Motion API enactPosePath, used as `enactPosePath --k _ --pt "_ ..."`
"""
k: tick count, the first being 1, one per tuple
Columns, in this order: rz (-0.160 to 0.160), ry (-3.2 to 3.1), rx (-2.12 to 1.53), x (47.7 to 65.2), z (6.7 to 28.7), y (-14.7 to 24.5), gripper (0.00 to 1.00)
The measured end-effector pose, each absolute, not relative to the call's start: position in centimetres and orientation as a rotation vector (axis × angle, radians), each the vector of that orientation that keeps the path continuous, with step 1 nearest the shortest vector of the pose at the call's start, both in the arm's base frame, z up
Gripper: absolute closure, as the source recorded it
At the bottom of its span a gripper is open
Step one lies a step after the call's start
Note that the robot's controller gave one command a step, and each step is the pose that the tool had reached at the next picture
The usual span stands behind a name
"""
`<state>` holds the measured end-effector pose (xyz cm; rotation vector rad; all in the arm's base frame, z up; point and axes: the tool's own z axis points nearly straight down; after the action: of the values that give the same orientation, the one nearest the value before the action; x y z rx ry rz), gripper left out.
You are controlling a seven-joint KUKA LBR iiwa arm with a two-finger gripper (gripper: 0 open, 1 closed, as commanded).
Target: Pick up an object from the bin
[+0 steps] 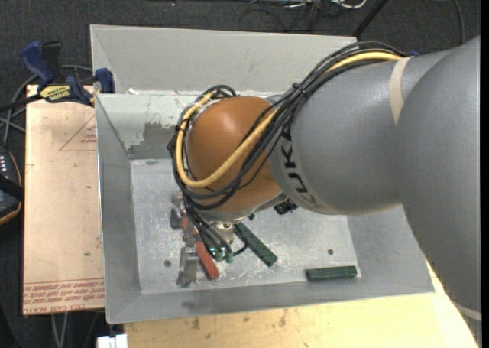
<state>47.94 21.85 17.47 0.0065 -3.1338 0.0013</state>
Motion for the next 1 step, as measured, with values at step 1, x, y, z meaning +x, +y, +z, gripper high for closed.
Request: enactPosePath --k 1 --pt "0.001 -3.135 0.115 55.47 6.69 13.87 0.00"
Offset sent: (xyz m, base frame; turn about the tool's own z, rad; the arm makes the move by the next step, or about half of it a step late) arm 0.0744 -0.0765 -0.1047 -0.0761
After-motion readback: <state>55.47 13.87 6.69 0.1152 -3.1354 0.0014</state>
